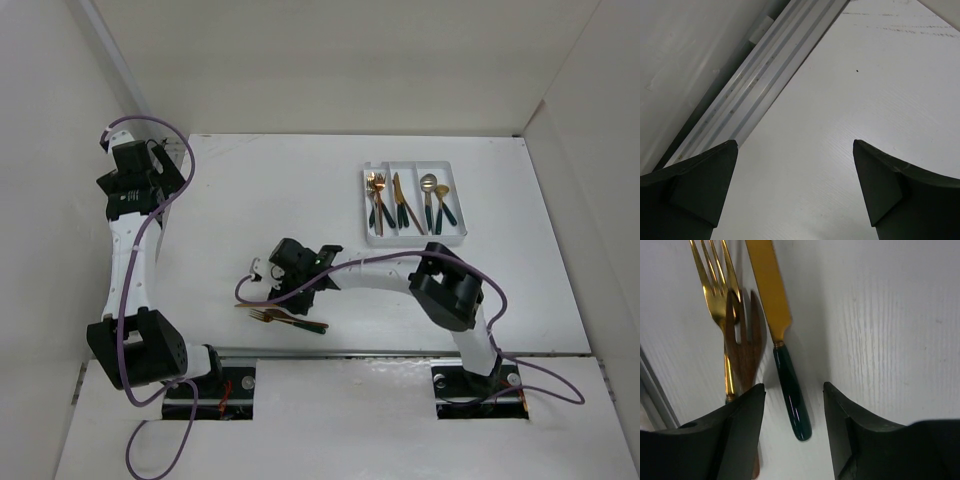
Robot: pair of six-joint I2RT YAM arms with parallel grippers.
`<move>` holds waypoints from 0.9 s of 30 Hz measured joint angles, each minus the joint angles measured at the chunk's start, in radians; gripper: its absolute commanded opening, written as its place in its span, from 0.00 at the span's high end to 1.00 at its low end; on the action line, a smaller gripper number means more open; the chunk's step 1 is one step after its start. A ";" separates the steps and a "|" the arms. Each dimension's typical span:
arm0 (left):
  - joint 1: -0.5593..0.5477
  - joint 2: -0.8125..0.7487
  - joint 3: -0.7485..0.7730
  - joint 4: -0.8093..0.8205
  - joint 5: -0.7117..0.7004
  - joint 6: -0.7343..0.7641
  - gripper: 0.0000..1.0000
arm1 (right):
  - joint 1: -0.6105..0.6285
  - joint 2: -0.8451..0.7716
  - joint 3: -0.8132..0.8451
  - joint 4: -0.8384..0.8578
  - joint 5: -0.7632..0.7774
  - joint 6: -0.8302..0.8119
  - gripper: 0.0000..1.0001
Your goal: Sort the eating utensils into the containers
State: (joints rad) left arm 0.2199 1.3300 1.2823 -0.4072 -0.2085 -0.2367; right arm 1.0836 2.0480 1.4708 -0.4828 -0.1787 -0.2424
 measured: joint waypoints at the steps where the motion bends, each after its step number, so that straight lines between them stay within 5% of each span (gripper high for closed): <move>1: 0.000 0.000 0.000 0.000 0.000 0.000 0.00 | 0.007 0.013 0.009 0.005 0.015 0.004 0.46; 9: 0.000 0.000 0.000 0.000 0.001 0.000 0.00 | 0.024 0.075 0.095 0.024 0.177 0.065 0.60; 14: 0.000 0.000 0.000 0.000 0.003 0.000 0.00 | 0.024 0.098 0.126 0.029 0.229 0.071 1.00; 27: 0.000 0.000 0.000 0.000 0.012 0.000 0.00 | -0.063 0.047 0.083 0.050 0.162 0.158 1.00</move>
State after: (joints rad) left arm 0.2199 1.3300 1.2823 -0.4076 -0.1967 -0.2363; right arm 1.0210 2.0953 1.5539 -0.4332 -0.0170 -0.0841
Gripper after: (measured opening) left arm 0.997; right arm 0.154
